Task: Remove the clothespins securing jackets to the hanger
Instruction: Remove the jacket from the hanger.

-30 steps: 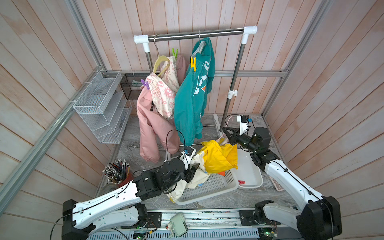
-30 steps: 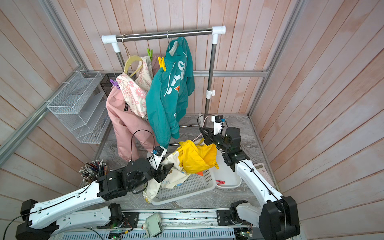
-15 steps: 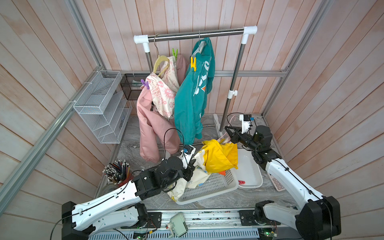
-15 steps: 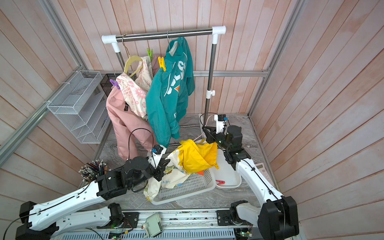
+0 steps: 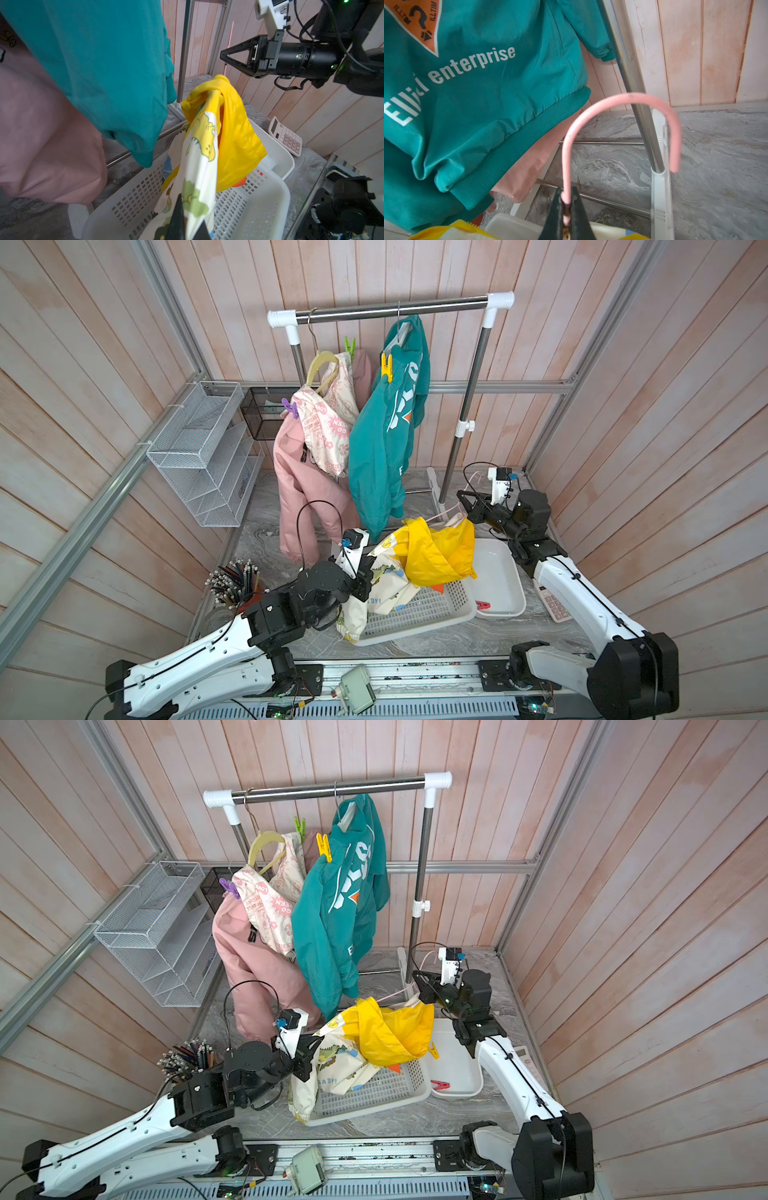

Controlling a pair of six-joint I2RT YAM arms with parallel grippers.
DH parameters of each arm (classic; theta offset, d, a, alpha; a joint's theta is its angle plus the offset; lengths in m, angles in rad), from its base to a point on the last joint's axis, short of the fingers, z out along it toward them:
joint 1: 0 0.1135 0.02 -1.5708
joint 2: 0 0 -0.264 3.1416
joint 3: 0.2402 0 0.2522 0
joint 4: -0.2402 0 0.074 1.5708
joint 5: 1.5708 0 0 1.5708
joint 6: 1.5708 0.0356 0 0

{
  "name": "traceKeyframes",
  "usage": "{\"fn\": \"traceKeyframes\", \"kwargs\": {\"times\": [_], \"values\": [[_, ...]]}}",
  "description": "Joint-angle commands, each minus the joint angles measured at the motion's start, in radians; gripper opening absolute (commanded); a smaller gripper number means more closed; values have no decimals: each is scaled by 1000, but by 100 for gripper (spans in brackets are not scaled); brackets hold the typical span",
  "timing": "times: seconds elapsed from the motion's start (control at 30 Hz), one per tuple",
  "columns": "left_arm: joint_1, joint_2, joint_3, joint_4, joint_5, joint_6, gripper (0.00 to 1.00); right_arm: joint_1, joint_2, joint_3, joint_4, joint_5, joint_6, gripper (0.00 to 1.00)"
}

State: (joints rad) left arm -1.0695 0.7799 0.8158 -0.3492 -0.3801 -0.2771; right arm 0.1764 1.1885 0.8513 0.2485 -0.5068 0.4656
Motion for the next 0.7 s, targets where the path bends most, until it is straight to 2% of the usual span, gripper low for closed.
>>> {"fn": "traceKeyframes", "kwargs": {"times": [0.0, 0.47, 0.63, 0.67], "values": [[11, -71, -19, 23, -105, -57, 0, -57, 19, -15, -15, 77, 27, 0], [14, -121, -50, -31, -244, -200, 0, -109, 48, -26, 42, 41, 173, 0], [14, -138, -58, -23, -226, -195, 0, -114, 51, -32, 77, 18, 185, 0], [14, -127, -54, -18, -203, -180, 3, -111, 47, -32, 86, 7, 170, 0]]}}
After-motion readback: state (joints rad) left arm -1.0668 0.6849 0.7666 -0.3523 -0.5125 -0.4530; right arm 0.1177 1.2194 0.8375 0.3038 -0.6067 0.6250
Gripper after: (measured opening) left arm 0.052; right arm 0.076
